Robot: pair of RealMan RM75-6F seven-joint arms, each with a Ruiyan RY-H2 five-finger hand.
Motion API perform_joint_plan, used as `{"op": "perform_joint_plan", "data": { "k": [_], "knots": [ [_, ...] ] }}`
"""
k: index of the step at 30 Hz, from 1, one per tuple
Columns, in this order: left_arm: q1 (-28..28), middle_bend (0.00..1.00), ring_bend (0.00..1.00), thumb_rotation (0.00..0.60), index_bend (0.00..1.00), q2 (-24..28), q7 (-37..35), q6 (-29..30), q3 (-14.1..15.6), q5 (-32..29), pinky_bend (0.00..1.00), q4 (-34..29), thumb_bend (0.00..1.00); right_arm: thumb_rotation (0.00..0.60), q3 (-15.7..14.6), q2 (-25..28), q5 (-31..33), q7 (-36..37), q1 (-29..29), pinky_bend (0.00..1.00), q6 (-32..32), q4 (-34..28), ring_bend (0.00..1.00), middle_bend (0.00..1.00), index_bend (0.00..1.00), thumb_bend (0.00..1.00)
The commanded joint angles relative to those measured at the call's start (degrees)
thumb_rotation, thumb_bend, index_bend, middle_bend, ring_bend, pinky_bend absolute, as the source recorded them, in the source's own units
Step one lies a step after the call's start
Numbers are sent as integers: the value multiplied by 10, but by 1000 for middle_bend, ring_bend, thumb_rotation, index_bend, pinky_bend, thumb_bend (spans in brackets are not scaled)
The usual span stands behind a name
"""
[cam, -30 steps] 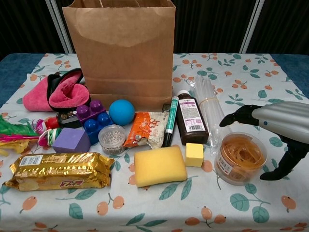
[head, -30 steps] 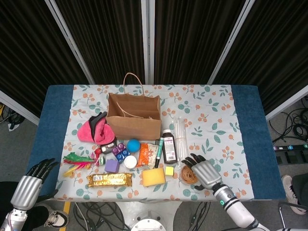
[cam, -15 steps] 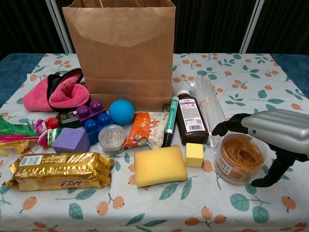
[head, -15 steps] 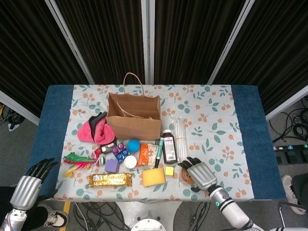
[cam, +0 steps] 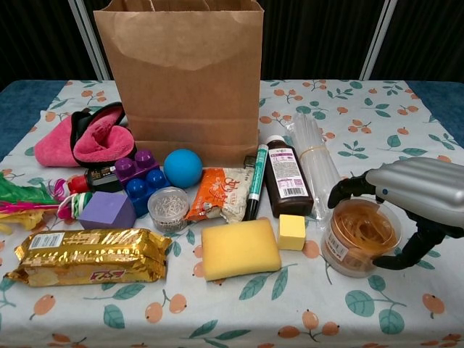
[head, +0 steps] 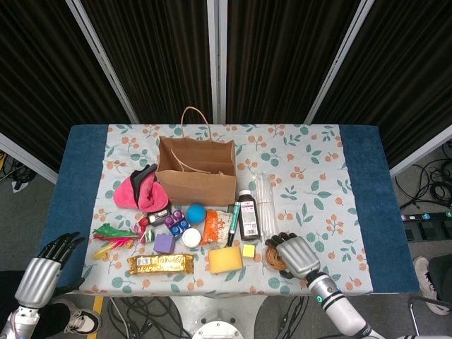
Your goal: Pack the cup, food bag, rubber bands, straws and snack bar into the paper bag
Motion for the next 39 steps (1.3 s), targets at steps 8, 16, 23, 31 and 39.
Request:
{"op": "perform_joint_plan", "data": {
  "k": [8,16,23,31,39],
  "knots": [
    [0,227,153,600,217,0,-2,1,1,1,244,0,87,600,13,49,-72,29,-21,426,61,-50,306,365,421,204],
    [1,227,153,600,217,1,-6,4,0,1,245,-1,86,600,100,125,-87,45,-15,435,124,-151,314,372,431,206],
    [1,227,153,600,217,0,-5,8,0,4,244,2,86,600,234,126,-12,20,64,435,118,-174,313,370,431,210],
    [1,227,153,600,217,-1,-8,4,-4,-4,244,1,86,600,343,7,135,-56,217,435,121,-86,313,369,431,213],
    [1,227,153,600,217,0,-15,1,-8,-11,244,1,86,600,359,-104,204,-116,322,435,146,42,314,370,431,224]
  ]
}}
